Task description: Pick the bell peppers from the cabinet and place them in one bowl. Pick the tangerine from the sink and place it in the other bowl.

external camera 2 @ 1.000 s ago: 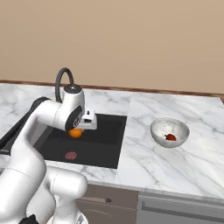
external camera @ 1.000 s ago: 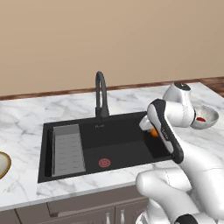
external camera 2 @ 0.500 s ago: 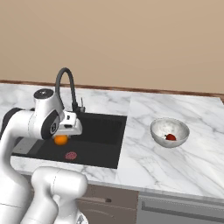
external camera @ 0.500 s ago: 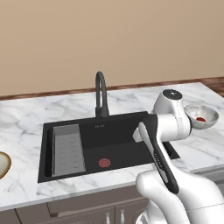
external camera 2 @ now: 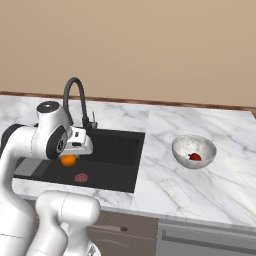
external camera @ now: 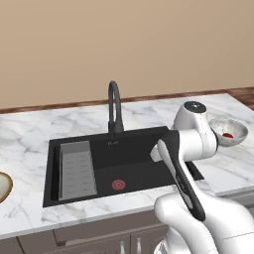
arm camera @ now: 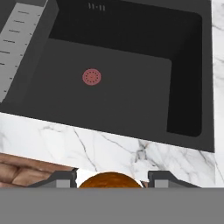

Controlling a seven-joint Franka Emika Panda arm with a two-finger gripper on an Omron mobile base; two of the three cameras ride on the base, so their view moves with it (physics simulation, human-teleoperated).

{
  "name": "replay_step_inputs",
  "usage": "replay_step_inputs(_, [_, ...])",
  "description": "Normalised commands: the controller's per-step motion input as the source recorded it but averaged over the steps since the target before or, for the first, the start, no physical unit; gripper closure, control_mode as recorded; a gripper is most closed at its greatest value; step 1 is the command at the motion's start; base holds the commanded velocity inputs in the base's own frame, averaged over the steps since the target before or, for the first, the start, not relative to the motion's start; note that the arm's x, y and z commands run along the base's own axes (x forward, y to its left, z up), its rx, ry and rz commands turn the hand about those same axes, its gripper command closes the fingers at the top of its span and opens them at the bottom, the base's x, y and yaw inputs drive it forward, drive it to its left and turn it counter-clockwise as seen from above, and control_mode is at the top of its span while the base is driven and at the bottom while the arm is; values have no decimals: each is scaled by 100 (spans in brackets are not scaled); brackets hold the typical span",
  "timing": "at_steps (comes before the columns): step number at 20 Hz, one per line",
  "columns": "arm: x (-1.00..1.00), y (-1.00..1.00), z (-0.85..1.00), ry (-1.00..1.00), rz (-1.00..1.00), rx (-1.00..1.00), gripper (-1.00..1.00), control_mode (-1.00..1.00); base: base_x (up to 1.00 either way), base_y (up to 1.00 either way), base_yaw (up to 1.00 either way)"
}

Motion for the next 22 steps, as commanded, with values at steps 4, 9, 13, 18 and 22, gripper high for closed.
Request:
replay_step_inputs(4, [0,0,0,0,0,0,100,-100,0,0,0])
replay_step_inputs(9, [0,0,0,0,0,0,100,-100,0,0,0])
replay_step_inputs(13, [0,0,0,0,0,0,100,100,0,0,0])
replay_step_inputs(18, [0,0,0,0,0,0,100,100,-42,0,0])
replay_step_inputs(22, [0,0,0,0,0,0,100,100,-100,0,0])
